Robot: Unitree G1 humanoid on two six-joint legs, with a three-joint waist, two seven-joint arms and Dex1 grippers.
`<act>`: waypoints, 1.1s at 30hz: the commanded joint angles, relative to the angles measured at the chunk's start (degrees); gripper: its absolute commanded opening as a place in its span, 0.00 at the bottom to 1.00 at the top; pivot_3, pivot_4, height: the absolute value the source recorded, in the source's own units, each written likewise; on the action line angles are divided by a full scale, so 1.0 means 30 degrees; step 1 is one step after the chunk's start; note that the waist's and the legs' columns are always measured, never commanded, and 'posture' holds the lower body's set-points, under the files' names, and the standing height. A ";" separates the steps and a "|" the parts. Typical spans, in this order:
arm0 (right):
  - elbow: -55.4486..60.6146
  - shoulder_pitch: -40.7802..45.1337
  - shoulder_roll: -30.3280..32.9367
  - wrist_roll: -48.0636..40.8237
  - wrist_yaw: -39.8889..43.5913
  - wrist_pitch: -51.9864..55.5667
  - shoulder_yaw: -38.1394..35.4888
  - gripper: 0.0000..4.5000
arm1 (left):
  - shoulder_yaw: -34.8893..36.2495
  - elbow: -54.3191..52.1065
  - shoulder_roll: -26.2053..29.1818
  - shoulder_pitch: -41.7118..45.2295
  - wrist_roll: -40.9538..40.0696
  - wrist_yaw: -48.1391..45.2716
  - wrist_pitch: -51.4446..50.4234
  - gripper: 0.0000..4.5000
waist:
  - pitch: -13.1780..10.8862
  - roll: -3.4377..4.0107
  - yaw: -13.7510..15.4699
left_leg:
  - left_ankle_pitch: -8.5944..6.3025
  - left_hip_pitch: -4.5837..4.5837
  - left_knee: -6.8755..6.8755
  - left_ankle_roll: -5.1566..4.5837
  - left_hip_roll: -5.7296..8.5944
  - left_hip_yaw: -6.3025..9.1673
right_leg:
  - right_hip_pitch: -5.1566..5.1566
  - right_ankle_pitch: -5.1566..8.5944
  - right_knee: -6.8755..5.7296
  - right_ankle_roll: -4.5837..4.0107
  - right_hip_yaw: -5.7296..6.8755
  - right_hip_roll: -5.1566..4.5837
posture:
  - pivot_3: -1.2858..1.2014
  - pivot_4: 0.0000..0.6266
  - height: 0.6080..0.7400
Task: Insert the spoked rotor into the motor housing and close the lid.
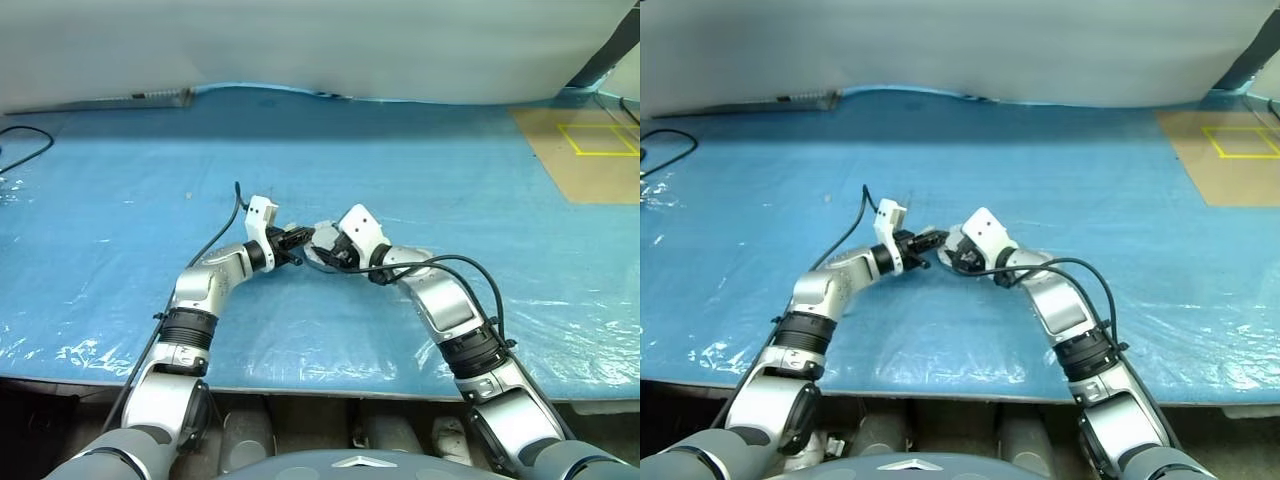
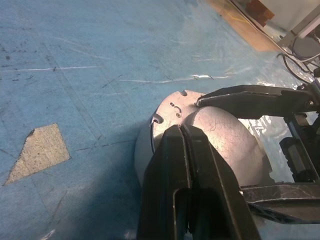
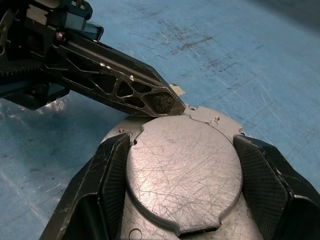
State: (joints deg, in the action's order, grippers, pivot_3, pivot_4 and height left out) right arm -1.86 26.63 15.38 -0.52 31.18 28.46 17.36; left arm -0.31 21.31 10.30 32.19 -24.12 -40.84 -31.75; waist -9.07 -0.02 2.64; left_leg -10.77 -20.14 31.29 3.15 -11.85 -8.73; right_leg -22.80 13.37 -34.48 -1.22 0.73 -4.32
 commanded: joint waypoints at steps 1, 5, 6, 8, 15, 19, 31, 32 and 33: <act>-0.1032 -0.0872 -0.0026 0.0038 -0.0043 0.1343 0.0075 0.82 | -0.0828 -0.0081 -0.0096 -0.0109 0.0577 -0.0296 -0.0130 0.00 | 0.0000 0.0000 0.0006 | 0.0000 -0.0003 -0.0002 0.0001 0.0000 -0.0001 | 0.0000 0.0001 0.0010 0.0002 0.0001 0.0000 | 0.52 0.24 1.00; 0.0128 -0.1259 -0.0223 -0.0626 -0.0189 0.1651 -0.0809 0.99 | -0.0716 0.0227 -0.0115 0.0093 0.0761 -0.0402 0.0095 0.00 | 0.0000 0.0001 0.0113 | 0.0002 -0.0027 -0.0026 0.0005 0.0004 -0.0002 | -0.0001 -0.0014 0.0051 -0.0034 0.0002 0.0001 | 0.52 0.24 1.00; 0.0536 -0.1393 -0.0257 -0.0889 -0.0148 0.1695 -0.1077 0.99 | -0.0711 0.0302 -0.0104 0.0143 0.0795 -0.0430 0.0149 0.00 | 0.0000 0.0001 0.0143 | 0.0003 -0.0035 -0.0036 0.0006 0.0008 -0.0002 | 0.0000 -0.0033 0.0071 -0.0069 0.0000 -0.0001 | 0.52 0.24 1.00; 0.1395 -0.1674 -0.0336 -0.1484 0.0003 0.1892 -0.1640 0.99 | -0.0753 0.0419 -0.0072 0.0214 0.0884 -0.0526 0.0262 0.00 | 0.0000 0.0001 0.0221 | 0.0005 -0.0066 -0.0073 0.0010 0.0011 -0.0001 | -0.0002 -0.0041 0.0132 -0.0080 0.0009 0.0000 | 0.52 0.24 1.00; 0.4052 -0.2491 -0.0053 -0.3629 0.0529 0.3097 -0.3560 0.99 | -0.1072 0.0775 -0.0139 0.0476 0.1106 -0.0945 0.0563 0.00 | -0.0001 0.0002 0.0456 | 0.0009 -0.0198 -0.0101 0.0016 0.0002 0.0042 | -0.0050 -0.0053 0.0224 -0.0082 0.0096 0.0007 | 0.52 0.24 1.00; 0.5140 -0.2824 -0.0246 -0.5183 0.0479 0.3861 -0.4803 0.99 | -0.1311 0.0902 -0.0193 0.0634 0.1224 -0.1291 0.0740 0.00 | -0.0004 0.0002 0.0465 | 0.0009 -0.0205 -0.0100 0.0016 0.0002 0.0051 | -0.0049 -0.0054 0.0227 -0.0081 0.0104 0.0003 | 0.52 0.24 1.00; 0.3669 -0.1768 -0.2174 -0.9218 -0.3256 0.9727 -1.0095 0.99 | -0.1458 0.1147 -0.0375 0.0670 0.1635 -0.2151 0.1314 0.00 | -0.0006 0.0008 0.0499 | 0.0012 -0.0249 -0.0100 0.0021 0.0007 0.0067 | -0.0063 -0.0063 0.0236 -0.0071 0.0130 0.0000 | 0.52 0.24 1.00; 0.3596 -0.1717 -0.2249 -0.9616 -0.3316 1.0295 -1.0375 0.99 | -0.1455 0.1115 -0.0390 0.0624 0.1652 -0.2186 0.1319 0.00 | -0.0006 0.0008 0.0500 | 0.0013 -0.0249 -0.0100 0.0021 0.0008 0.0067 | -0.0062 -0.0063 0.0235 -0.0071 0.0130 -0.0001 | 0.52 0.24 1.00; 0.3547 -0.1673 -0.2377 -1.0090 -0.3381 1.0973 -1.0708 0.99 | -0.1467 0.1079 -0.0396 0.0566 0.1674 -0.2211 0.1327 0.00 | -0.0006 0.0008 0.0506 | 0.0013 -0.0250 -0.0100 0.0021 0.0008 0.0067 | -0.0062 -0.0064 0.0236 -0.0070 0.0130 -0.0001 | 0.52 0.24 1.00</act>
State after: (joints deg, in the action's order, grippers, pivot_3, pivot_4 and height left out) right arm 7.93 20.54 8.77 -27.23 21.43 58.28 -12.76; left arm -2.82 23.99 9.66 34.63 -19.95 -46.67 -27.24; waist -9.09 0.00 4.16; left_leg -10.73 -20.89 30.99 3.21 -11.82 -8.53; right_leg -22.99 13.18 -33.77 -1.43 1.13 -4.33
